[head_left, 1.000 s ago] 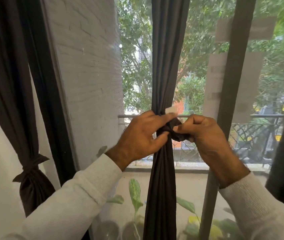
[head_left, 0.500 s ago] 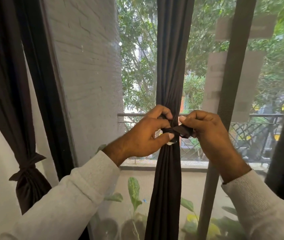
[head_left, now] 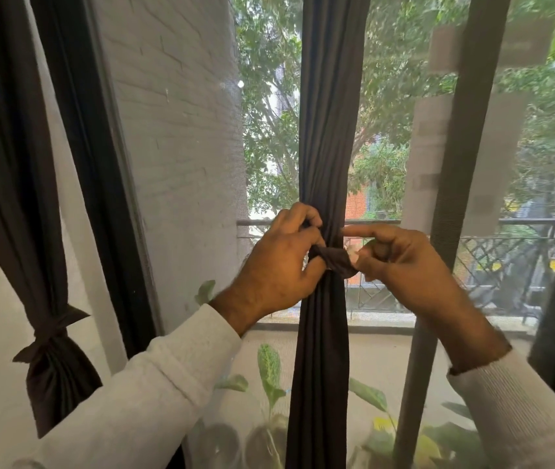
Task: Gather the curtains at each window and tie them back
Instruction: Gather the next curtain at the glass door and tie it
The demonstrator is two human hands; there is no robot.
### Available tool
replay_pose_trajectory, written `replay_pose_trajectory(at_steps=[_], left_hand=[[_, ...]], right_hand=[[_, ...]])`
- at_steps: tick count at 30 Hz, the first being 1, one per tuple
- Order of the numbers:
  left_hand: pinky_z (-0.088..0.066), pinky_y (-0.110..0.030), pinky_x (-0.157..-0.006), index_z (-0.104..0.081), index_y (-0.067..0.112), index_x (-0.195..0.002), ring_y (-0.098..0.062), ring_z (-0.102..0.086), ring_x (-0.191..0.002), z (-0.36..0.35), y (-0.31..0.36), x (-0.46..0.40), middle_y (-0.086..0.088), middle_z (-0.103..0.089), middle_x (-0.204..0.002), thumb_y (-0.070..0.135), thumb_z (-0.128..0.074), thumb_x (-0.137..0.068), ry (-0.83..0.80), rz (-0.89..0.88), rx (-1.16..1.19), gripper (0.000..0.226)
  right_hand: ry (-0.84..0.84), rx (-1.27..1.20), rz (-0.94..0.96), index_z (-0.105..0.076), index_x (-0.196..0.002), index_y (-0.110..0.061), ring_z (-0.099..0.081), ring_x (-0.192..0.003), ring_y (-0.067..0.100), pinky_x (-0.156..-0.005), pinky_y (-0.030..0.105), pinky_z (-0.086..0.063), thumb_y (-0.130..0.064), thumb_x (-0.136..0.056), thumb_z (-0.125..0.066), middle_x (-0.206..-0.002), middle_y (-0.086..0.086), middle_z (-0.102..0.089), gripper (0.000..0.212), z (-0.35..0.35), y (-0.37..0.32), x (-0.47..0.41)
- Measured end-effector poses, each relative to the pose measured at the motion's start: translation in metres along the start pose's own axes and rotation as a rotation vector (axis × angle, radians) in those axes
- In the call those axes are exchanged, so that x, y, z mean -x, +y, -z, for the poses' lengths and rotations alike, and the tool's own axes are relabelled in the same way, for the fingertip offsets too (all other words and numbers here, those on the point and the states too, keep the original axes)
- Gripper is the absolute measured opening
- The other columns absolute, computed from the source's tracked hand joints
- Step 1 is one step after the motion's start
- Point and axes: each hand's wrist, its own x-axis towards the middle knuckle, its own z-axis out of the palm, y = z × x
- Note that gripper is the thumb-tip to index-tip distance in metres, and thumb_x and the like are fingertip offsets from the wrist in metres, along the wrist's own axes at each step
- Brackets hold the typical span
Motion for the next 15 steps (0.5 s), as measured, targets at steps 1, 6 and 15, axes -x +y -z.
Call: replay_pose_trajectory(at_steps=[1,6,15], left_hand=[[-0.05,-0.041,-0.094,-0.067,0.01,-0.094,-0.022,-0.049,-0.117,0.0,0.0,0.0,-0.001,-0.051,-0.128,0.02,-0.073,-0.088,-0.001,-0.003,0.005,0.012],[-0.039,-0.035,-0.111,-0.067,0.012,-0.109,-0.024,-0.045,-0.132,0.01,-0.005,-0.003,-0.002,-0.043,-0.138,0.031,-0.086,-0.084,-0.26,-0.041,0.2,0.036],[-0.053,-0.048,-0.089,-0.066,0.007,-0.116,-0.02,-0.062,-0.102,0.01,0.005,-0.007,-0.002,-0.062,-0.113,0.013,-0.075,-0.099,-0.009,-0.093,0.223,0.02]], right_hand=[[-0.011,0.047,0.044,-0.079,-0.117,-0.011,-0.065,-0.061,0.02,-0.063,0.024,-0.056,-0.003,-0.095,-0.074,-0.074,0.007,-0.076,0.023,0.0,0.0,0.0],[0.159,0.053,0.078,-0.081,-0.095,-0.013,-0.065,-0.055,0.02,-0.057,0.026,-0.056,0.001,-0.095,-0.073,-0.072,0.003,-0.077,0.016,-0.001,0.006,-0.007],[0.266,0.087,0.128,-0.081,-0.092,-0.014,-0.062,-0.045,0.017,-0.051,0.021,-0.05,0.0,-0.095,-0.073,-0.061,-0.002,-0.073,0.016,-0.001,-0.007,-0.012]])
